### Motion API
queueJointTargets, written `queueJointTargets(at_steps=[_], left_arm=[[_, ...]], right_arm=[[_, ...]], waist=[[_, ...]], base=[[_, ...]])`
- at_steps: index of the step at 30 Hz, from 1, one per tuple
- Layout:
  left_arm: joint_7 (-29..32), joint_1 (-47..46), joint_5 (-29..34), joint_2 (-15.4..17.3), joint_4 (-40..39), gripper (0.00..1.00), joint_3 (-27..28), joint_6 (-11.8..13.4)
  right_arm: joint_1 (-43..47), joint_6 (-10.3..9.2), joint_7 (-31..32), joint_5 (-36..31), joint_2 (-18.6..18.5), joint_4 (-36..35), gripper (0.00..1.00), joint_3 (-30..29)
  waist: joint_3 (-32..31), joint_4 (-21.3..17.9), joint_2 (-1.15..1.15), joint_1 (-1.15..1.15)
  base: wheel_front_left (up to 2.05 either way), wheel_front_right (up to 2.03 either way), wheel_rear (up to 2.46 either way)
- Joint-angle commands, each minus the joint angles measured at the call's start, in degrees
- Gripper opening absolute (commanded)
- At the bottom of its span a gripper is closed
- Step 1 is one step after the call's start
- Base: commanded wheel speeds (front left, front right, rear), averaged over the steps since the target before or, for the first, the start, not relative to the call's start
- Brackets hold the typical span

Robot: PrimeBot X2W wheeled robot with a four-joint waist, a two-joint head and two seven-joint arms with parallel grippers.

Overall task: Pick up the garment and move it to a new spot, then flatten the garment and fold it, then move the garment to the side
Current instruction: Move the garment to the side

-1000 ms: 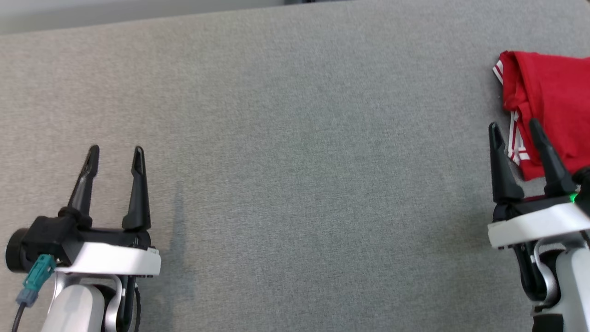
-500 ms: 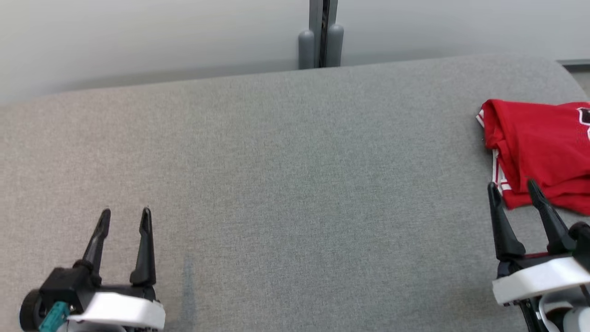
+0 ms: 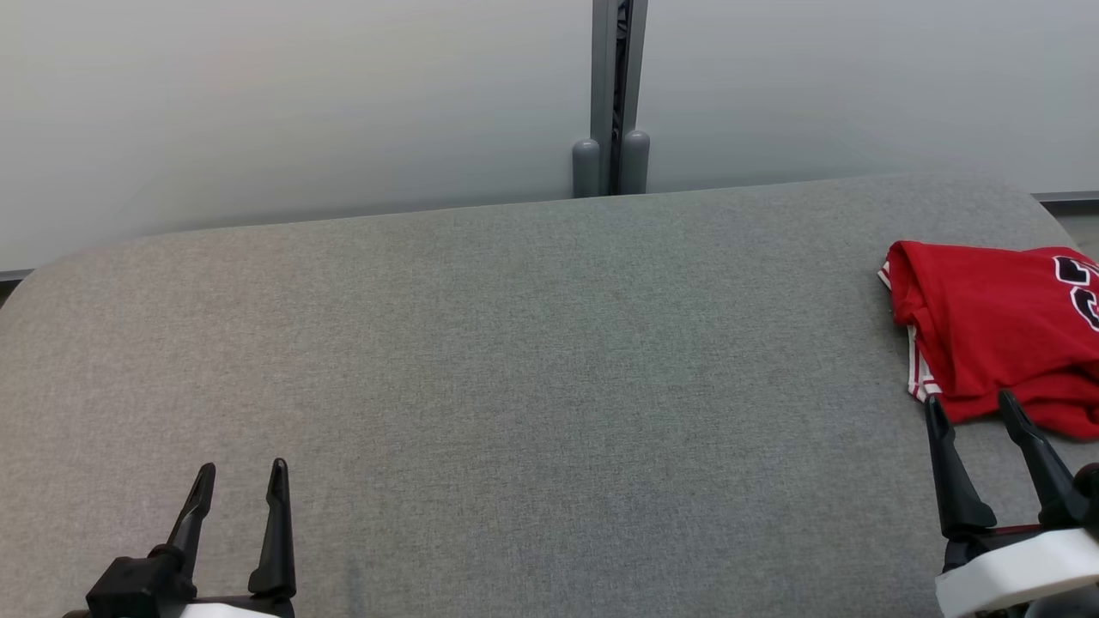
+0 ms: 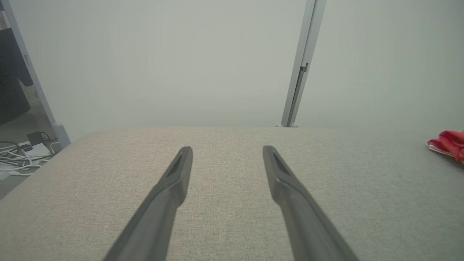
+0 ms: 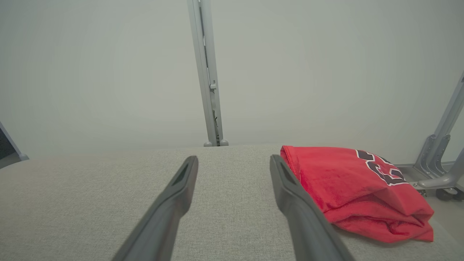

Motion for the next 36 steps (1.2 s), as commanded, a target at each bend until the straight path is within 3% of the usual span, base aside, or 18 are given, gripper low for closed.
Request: queueJointTargets(at_steps=[1,36], left_arm=[[0.14,0.07,-0.17,0.34,-0.3,1.0,0.04,0.28],[0.63,-1.82,-0.34,1.43,-0.23,1.0,-1.82,0.94]], right_arm=[[0.54,-0.01,0.22,-0.11,-0.09,-0.43,1.0,-0.04],[2.37,-0.01,1.44,-0.12,-0.26,-2.07,1.0,-0.59]], waist=[[-0.12,0.12,0.0,0.0],[-0.34,1.03,0.0,0.0]], base=[[0.0,0.0,0.0],[0.0,0.0,0.0]])
